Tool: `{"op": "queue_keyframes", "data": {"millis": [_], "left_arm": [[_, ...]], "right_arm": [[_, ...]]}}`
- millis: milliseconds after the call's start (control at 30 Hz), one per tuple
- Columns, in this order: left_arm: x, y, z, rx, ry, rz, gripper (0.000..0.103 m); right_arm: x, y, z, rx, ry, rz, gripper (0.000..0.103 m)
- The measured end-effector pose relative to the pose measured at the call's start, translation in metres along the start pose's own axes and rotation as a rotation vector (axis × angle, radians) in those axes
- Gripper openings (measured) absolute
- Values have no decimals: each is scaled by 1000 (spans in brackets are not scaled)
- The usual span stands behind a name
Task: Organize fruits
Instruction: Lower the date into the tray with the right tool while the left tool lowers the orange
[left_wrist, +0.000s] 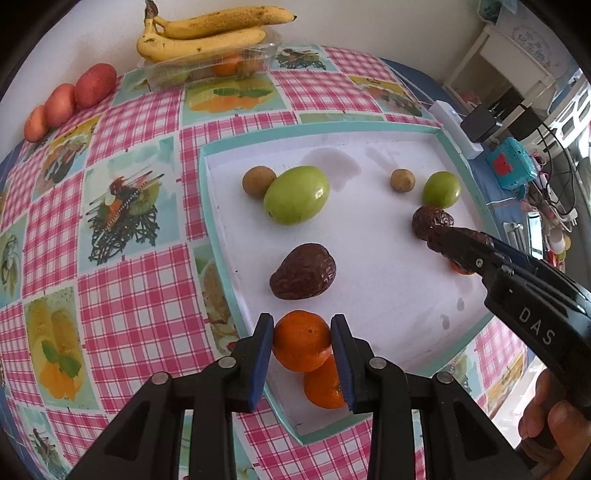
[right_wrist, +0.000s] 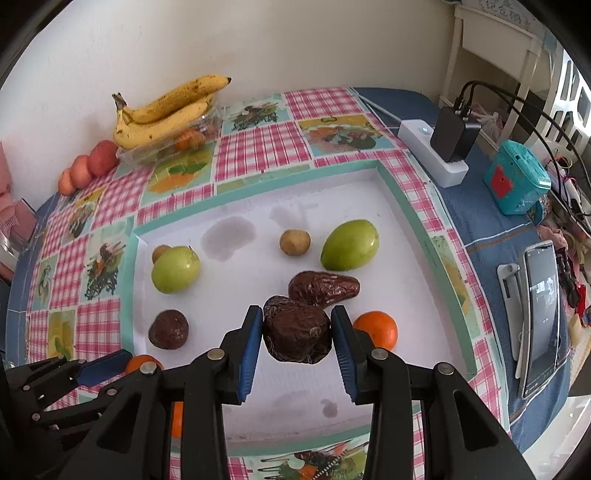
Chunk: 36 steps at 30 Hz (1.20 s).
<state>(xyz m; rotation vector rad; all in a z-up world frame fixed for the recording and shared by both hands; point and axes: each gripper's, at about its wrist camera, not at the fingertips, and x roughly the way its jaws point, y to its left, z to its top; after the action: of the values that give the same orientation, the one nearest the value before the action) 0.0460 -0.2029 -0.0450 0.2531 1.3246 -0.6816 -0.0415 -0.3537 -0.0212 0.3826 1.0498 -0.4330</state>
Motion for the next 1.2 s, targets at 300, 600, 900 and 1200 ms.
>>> {"op": "queue_keyframes", "data": {"millis": [300, 600, 900, 1200], "left_arm": [[8, 6, 4, -20, 15, -4, 34], [8, 11, 5, -33, 15, -3, 34], [11, 11, 6, -41, 18, 1, 34], [13, 14, 6, -51, 20, -3, 34]], "right_arm": [[18, 4, -5, -24, 56, -5, 40], [30, 1, -9, -28, 96, -51, 40], [36, 0, -12, -19, 122, -47, 40], [36, -1, -13, -18, 131, -47, 40]]}}
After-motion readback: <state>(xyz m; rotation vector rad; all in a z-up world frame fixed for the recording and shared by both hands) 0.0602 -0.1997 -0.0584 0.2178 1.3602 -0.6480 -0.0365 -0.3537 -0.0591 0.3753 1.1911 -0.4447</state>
